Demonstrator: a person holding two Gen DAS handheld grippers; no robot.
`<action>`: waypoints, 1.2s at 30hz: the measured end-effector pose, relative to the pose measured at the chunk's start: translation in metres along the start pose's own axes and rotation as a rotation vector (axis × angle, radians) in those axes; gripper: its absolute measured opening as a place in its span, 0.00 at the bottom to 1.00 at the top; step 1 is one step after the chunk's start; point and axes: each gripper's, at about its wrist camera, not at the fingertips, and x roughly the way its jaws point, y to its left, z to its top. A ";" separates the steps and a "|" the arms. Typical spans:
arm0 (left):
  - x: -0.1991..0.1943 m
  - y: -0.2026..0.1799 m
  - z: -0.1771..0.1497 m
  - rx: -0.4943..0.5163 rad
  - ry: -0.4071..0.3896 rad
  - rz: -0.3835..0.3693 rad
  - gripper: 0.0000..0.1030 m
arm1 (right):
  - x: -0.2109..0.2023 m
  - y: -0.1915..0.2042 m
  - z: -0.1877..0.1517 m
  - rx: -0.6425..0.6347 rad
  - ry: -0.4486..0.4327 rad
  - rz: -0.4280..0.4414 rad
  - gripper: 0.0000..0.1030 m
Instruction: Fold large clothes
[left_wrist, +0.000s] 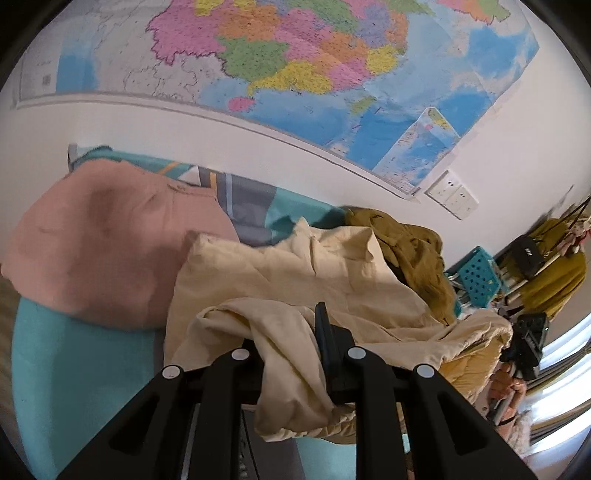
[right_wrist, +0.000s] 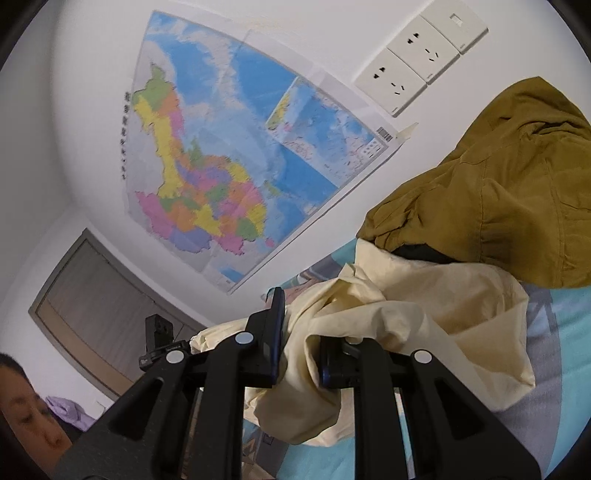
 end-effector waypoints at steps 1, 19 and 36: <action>0.003 -0.001 0.004 0.009 0.000 0.012 0.16 | 0.004 -0.002 0.004 0.005 0.000 -0.007 0.15; 0.078 0.017 0.055 -0.019 0.099 0.160 0.16 | 0.063 -0.049 0.043 0.088 0.050 -0.122 0.16; 0.145 0.040 0.080 -0.059 0.206 0.251 0.18 | 0.111 -0.083 0.059 0.119 0.099 -0.254 0.22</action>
